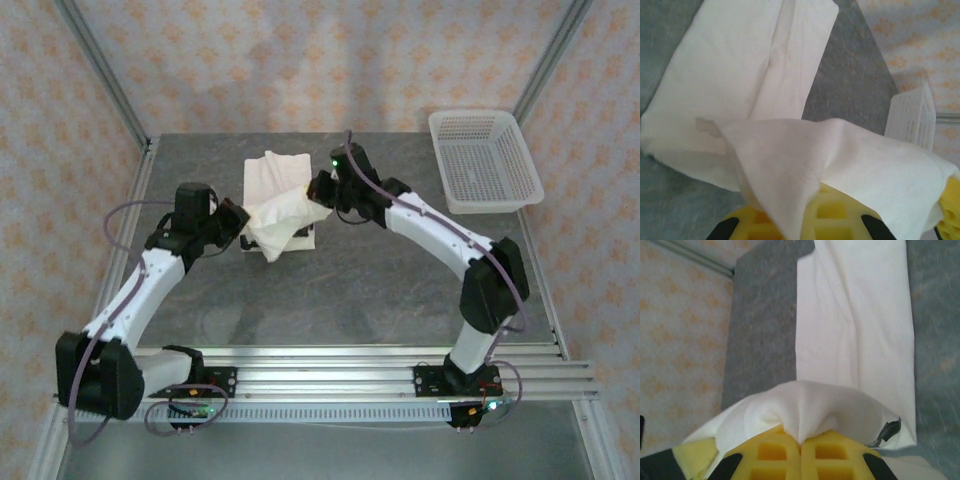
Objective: Fold the inside-out t-shirt
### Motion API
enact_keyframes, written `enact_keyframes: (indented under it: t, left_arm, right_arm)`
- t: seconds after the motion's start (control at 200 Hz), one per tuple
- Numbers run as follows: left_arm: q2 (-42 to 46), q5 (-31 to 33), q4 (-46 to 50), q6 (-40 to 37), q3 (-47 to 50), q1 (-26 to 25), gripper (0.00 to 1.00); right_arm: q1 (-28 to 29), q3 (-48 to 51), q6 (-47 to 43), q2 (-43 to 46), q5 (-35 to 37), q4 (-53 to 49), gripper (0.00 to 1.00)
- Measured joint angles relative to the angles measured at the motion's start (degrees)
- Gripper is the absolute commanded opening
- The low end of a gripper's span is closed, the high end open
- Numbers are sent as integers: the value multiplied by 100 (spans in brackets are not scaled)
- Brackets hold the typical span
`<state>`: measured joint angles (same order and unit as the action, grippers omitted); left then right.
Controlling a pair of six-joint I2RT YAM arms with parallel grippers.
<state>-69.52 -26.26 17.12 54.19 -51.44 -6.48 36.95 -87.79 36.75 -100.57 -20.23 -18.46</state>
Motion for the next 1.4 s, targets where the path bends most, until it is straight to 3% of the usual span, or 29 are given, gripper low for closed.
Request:
enact_keyframes:
  t: [0.255, 0.505, 0.595, 0.645, 0.696, 0.761, 0.831, 0.921, 1.031, 1.246, 1.401]
  left_arm:
    - [-1996, -181, -872, -181, -931, 472, 0]
    - [-3563, -348, -1414, -330, -1862, 590, 0]
    - [-4026, -422, -1545, -367, -2269, 592, 7]
    - [-4291, -496, -1593, -378, -2527, 612, 15]
    - [-4564, -544, -1672, -433, -2754, 629, 27]
    - [-4861, -629, -1768, -468, -2977, 678, 41]
    - [-4994, -671, -1810, -459, -3036, 748, 52]
    - [-4955, -673, -1781, -492, -3036, 879, 58]
    - [-4334, -605, -1602, -671, -2743, 1128, 60]
    - [-2396, -326, -1154, -1185, -1602, 1309, 56]
    - [-2579, -330, -942, -1410, -1001, 1167, 53]
  right_arm:
    - [-367, -1770, 70, -1668, -407, -177, 0]
    - [-555, -3858, 136, -3388, -444, -745, 0]
    - [-621, -4555, 181, -3895, -448, -881, 1]
    - [-656, -4898, 219, -4127, -446, -968, 10]
    - [-702, -5224, 282, -4358, -470, -1029, 31]
    - [-765, -5587, 326, -4612, -529, -1084, 48]
    - [-839, -5932, 273, -4806, -601, -1189, 59]
    - [-944, -6159, 42, -4817, -627, -1526, 65]
    - [-1086, -5560, -411, -4308, -592, -1744, 65]
    - [-1226, -1794, -708, -2131, -754, -975, 59]
    - [-1014, -883, -730, -2044, -914, -570, 57]
